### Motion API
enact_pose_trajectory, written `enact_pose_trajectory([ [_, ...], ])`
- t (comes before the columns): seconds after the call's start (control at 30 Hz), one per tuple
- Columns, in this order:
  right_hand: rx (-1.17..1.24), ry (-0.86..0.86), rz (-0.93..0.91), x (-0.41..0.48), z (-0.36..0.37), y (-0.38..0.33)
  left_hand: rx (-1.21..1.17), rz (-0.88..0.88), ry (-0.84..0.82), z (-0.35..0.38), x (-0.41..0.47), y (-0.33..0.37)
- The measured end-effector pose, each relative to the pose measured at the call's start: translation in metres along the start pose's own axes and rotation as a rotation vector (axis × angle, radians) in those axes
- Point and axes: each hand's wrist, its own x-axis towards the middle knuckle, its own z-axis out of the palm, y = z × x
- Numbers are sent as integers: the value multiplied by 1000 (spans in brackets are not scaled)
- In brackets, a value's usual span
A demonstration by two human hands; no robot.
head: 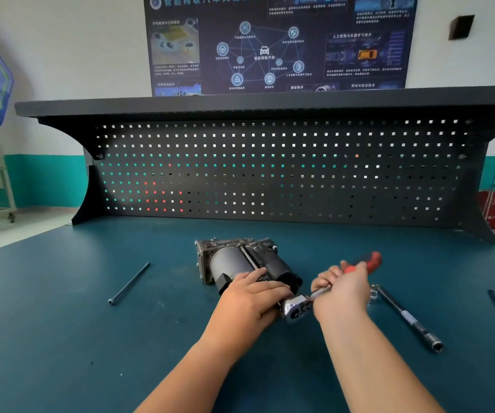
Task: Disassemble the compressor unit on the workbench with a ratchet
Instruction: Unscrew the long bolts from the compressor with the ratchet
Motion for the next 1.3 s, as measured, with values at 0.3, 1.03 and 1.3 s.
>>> enact_pose_trajectory([
  [0.3, -296, -555, -494, -41, 17, 14, 14, -23, 10, 5, -3, -2],
  [1.03, -8, -43, -64, -2, 6, 3, -148, -170, 72, -7, -9, 4],
  [1.3, -21, -52, -71, -5, 8, 0, -598, -992, -130, -16, -13, 29],
])
